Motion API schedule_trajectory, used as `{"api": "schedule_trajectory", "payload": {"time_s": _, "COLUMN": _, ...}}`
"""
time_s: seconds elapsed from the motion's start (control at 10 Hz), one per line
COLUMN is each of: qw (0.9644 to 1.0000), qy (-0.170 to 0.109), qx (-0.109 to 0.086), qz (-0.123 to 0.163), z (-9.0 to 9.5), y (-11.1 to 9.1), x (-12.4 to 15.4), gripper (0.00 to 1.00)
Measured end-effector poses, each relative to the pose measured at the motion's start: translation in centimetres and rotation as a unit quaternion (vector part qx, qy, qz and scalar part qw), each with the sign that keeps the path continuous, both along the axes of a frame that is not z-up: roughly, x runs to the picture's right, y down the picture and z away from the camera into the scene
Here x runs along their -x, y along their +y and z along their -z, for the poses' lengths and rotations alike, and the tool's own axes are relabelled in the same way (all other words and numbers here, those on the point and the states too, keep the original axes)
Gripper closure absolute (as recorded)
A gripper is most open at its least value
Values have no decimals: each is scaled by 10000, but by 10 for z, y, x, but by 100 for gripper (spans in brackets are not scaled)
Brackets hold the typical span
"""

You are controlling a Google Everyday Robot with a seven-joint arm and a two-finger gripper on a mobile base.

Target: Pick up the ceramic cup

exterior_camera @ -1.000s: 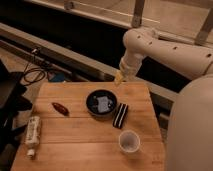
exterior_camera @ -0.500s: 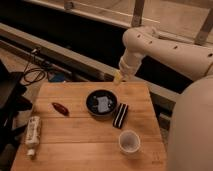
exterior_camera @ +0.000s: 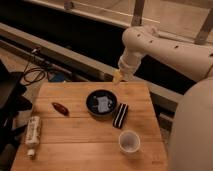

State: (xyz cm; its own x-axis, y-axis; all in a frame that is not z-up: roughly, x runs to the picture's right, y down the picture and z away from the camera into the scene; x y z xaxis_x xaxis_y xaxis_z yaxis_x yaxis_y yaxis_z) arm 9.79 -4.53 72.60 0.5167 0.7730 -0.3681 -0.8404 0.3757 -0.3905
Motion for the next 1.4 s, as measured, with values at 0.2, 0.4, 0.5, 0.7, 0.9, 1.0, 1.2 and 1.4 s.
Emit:
{"api": "schedule_trajectory", "payload": {"time_s": 0.2, "qw": 10000, "qy": -1, "qx": 11, "qz": -4, "z": -1, "y": -1, "x": -1, "gripper": 40}}
{"api": "schedule_trajectory", "payload": {"time_s": 0.4, "qw": 9998, "qy": 28, "qx": 163, "qz": -111, "z": -5, "y": 9, "x": -4, "gripper": 40}}
{"api": "schedule_trajectory", "payload": {"time_s": 0.5, "qw": 9992, "qy": 72, "qx": 309, "qz": -223, "z": -3, "y": 24, "x": -13, "gripper": 40}}
{"api": "schedule_trajectory", "payload": {"time_s": 0.7, "qw": 9976, "qy": 105, "qx": 529, "qz": -437, "z": 10, "y": 62, "x": -22, "gripper": 40}}
{"api": "schedule_trajectory", "payload": {"time_s": 0.9, "qw": 9937, "qy": 275, "qx": 777, "qz": -760, "z": 26, "y": 107, "x": -44, "gripper": 40}}
{"api": "schedule_trajectory", "payload": {"time_s": 1.0, "qw": 9924, "qy": 332, "qx": 819, "qz": -852, "z": 31, "y": 123, "x": -52, "gripper": 40}}
{"api": "schedule_trajectory", "payload": {"time_s": 1.2, "qw": 9937, "qy": 296, "qx": 746, "qz": -784, "z": 43, "y": 134, "x": -53, "gripper": 40}}
{"api": "schedule_trajectory", "payload": {"time_s": 1.4, "qw": 9935, "qy": 323, "qx": 725, "qz": -818, "z": 45, "y": 131, "x": -50, "gripper": 40}}
